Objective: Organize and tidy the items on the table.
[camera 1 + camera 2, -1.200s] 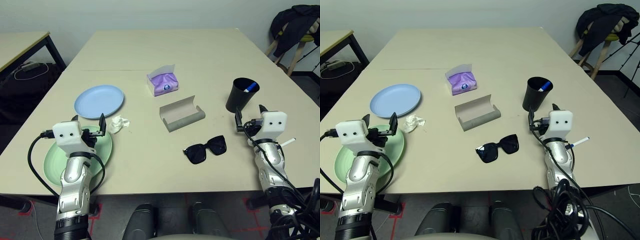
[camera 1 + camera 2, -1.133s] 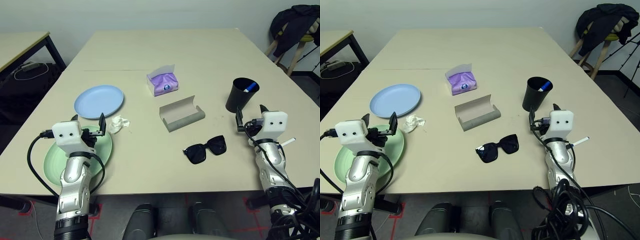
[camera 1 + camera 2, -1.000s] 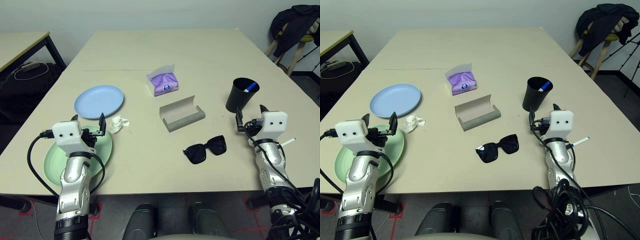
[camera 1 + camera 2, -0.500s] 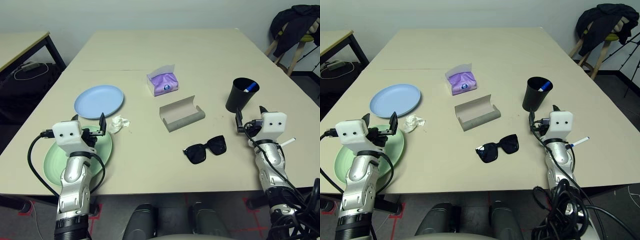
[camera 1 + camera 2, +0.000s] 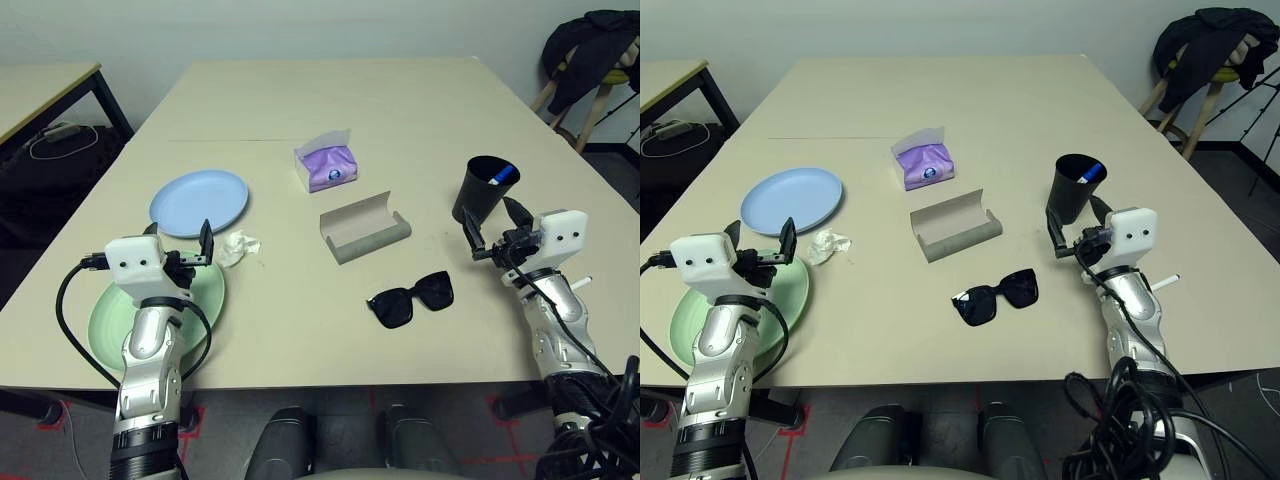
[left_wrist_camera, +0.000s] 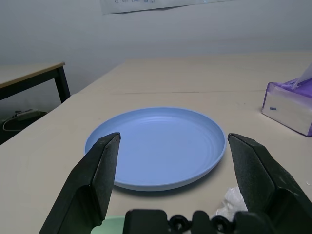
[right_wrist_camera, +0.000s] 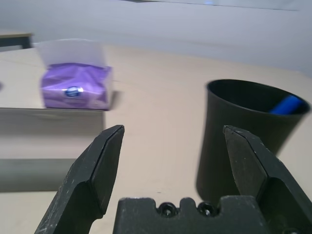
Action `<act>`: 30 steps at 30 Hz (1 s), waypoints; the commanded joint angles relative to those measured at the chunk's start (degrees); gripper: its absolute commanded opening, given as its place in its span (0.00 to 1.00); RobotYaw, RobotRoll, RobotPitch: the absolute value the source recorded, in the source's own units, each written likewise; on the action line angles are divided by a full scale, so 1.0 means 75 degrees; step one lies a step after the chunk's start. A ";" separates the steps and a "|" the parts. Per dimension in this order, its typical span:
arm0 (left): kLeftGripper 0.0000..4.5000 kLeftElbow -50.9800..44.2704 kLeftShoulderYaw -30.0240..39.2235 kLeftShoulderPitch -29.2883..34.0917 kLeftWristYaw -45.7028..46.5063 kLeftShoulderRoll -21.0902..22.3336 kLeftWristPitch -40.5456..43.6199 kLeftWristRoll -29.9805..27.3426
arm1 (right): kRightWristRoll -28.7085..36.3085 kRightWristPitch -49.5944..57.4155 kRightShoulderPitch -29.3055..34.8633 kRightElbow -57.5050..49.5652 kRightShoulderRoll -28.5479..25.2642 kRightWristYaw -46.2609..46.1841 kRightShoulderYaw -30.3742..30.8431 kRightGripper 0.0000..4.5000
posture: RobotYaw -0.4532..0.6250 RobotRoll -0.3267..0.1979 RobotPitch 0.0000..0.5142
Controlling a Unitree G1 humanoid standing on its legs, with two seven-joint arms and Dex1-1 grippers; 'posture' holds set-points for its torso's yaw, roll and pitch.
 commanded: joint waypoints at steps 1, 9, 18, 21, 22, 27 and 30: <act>1.00 0.0164 -0.0083 -0.0029 -0.0041 0.0017 0.0010 0.0056 | 0.0307 0.0217 0.0053 -0.0382 -0.0160 0.0629 0.0100 1.00 | 0.50 0.62 0.06; 1.00 0.0302 -0.0103 -0.0146 -0.0084 0.0052 -0.0058 0.0061 | 0.0796 -0.0101 0.0410 -0.0684 -0.0382 0.2480 0.0393 1.00 | 0.50 0.62 0.04; 1.00 0.0308 -0.0097 -0.0210 -0.0130 0.0118 -0.0029 0.0054 | 0.1797 0.0843 0.1173 -0.1308 -0.1137 0.4911 0.0740 1.00 | 0.50 0.62 0.03; 1.00 0.0342 -0.0086 -0.0224 -0.0150 0.0137 -0.0039 0.0049 | 0.1913 0.1068 0.1245 -0.1320 -0.1388 0.5494 0.0769 1.00 | 0.50 0.62 0.03; 1.00 0.0338 -0.0091 -0.0221 -0.0152 0.0137 -0.0038 0.0051 | 0.1914 0.1091 0.1239 -0.1304 -0.1435 0.5614 0.0770 1.00 | 0.50 0.62 0.03; 1.00 0.0338 -0.0097 -0.0232 -0.0157 0.0141 -0.0027 0.0045 | 0.1865 0.1050 0.1103 -0.1179 -0.1539 0.6046 0.0699 1.00 | 0.49 0.62 0.03; 1.00 0.0367 -0.0113 -0.0238 -0.0151 0.0126 -0.0046 0.0057 | 0.1779 0.0843 0.1028 -0.1044 -0.1667 0.6436 0.0681 1.00 | 0.49 0.62 0.03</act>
